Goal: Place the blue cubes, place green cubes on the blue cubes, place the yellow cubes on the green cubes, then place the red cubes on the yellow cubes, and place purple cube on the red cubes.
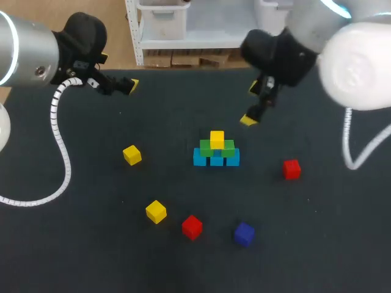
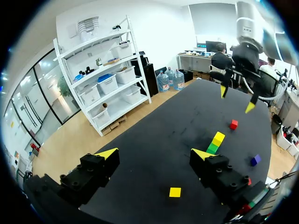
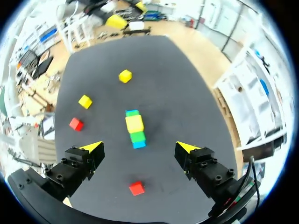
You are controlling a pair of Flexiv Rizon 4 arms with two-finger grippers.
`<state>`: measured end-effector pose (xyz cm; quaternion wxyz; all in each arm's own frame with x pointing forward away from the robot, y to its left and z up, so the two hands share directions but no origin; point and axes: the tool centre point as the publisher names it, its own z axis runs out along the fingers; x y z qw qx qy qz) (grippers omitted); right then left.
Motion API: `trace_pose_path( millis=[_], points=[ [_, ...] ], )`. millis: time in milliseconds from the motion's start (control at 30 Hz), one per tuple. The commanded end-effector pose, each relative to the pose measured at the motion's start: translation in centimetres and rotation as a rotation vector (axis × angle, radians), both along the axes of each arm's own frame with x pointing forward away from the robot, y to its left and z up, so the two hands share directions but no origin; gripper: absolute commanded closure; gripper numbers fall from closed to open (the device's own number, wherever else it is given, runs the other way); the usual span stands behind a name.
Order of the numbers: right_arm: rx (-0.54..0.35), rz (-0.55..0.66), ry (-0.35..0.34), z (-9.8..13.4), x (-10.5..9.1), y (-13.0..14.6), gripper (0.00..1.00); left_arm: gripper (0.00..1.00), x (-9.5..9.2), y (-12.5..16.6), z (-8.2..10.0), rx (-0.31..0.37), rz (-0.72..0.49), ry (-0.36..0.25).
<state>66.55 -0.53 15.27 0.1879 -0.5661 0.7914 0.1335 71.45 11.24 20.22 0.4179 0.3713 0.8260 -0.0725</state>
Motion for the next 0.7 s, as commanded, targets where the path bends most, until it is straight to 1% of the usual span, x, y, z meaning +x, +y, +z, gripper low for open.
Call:
trace_pose_path(
  millis=[33,300,533,700],
  points=[
    [0.159,-0.049,-0.035,0.2,0.6,-2.3,0.00,0.00,0.0,0.1,-0.1,-0.004,-0.005,-0.001],
    [0.278,-0.177,-0.015,0.7,2.5,-4.6,0.00,0.00,0.0,0.1,-0.1,-0.004,-0.005,-0.001],
    [0.380,-0.285,-0.040,1.6,4.1,-7.0,0.00,0.00,0.0,0.1,-0.1,-0.004,-0.005,-0.001],
    [0.387,-0.323,-0.065,1.9,4.8,-8.0,0.00,0.00,0.0,0.1,-0.1,-0.004,-0.005,-0.001]
  ],
)
